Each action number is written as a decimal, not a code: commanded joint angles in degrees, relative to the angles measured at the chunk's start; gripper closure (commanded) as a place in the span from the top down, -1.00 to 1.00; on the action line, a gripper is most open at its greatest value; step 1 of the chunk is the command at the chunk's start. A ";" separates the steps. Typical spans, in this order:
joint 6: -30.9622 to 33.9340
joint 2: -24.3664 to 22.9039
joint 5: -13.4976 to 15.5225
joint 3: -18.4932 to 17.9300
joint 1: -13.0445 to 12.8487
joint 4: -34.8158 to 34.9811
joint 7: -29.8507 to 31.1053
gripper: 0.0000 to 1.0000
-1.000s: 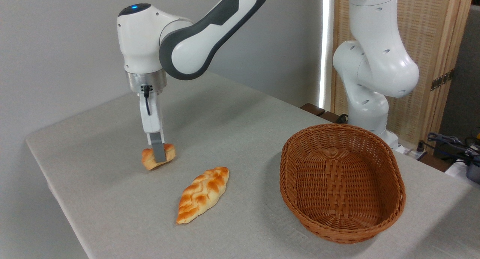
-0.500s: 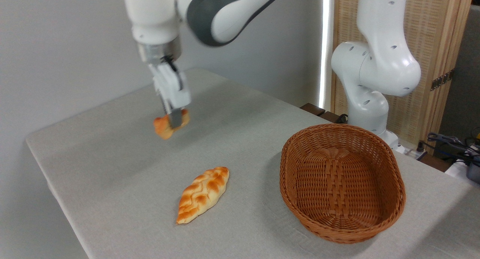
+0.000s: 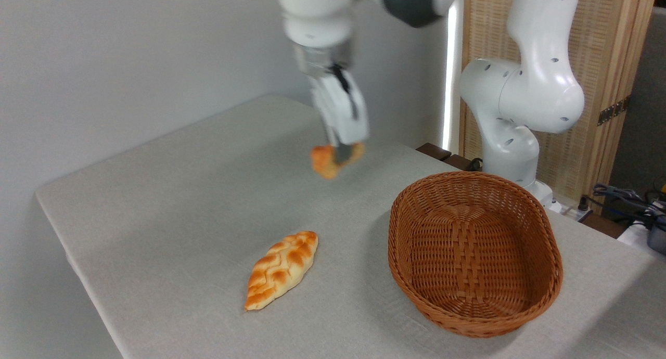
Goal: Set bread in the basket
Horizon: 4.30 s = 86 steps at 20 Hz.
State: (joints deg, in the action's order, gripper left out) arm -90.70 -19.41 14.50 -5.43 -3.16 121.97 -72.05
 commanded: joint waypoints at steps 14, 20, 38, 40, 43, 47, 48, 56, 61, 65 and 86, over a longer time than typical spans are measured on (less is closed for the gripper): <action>2.90 -2.92 -19.95 -8.72 -1.06 6.26 -42.02 -0.71; 4.83 -1.51 -19.95 -8.89 -1.06 6.43 -48.44 -0.62; 5.27 1.21 -19.95 -9.25 -1.58 11.09 -50.20 1.00; 5.27 1.30 -19.43 -9.25 -1.93 11.09 -50.38 1.00; 5.19 1.57 -19.25 -9.25 -2.55 11.01 -50.38 1.00; 5.27 1.57 -19.16 -9.25 -2.55 10.92 -50.56 1.00; 5.27 1.65 -19.25 -9.16 -2.55 10.92 -50.56 1.00; 5.27 1.65 -19.16 -9.07 -2.99 9.61 -50.47 1.00; 5.27 1.83 -13.65 -8.98 -2.47 0.31 -49.07 1.00; 5.27 4.19 -10.02 -8.55 -2.46 -8.13 -47.83 1.00; -0.43 14.31 -4.83 -2.13 -3.08 -27.49 18.05 1.00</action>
State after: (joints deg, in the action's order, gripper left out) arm -88.49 -6.82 9.37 -8.68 -6.20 96.50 -64.55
